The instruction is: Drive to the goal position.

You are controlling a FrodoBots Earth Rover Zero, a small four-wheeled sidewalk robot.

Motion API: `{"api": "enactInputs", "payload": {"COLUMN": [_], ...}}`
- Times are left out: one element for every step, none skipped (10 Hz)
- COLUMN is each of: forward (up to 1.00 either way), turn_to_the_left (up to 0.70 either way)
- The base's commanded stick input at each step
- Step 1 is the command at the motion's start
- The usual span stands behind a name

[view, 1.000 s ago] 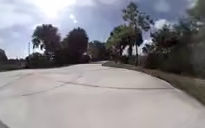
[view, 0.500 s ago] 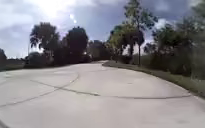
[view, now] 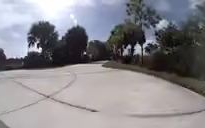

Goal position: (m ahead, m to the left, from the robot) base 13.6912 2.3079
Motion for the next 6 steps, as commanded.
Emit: {"api": "enactInputs", "payload": {"forward": [0.84,0.84,0.84,0.84,0.84,0.84], "turn_to_the_left": [0.00,0.00,0.00,0.00,0.00,0.03]}}
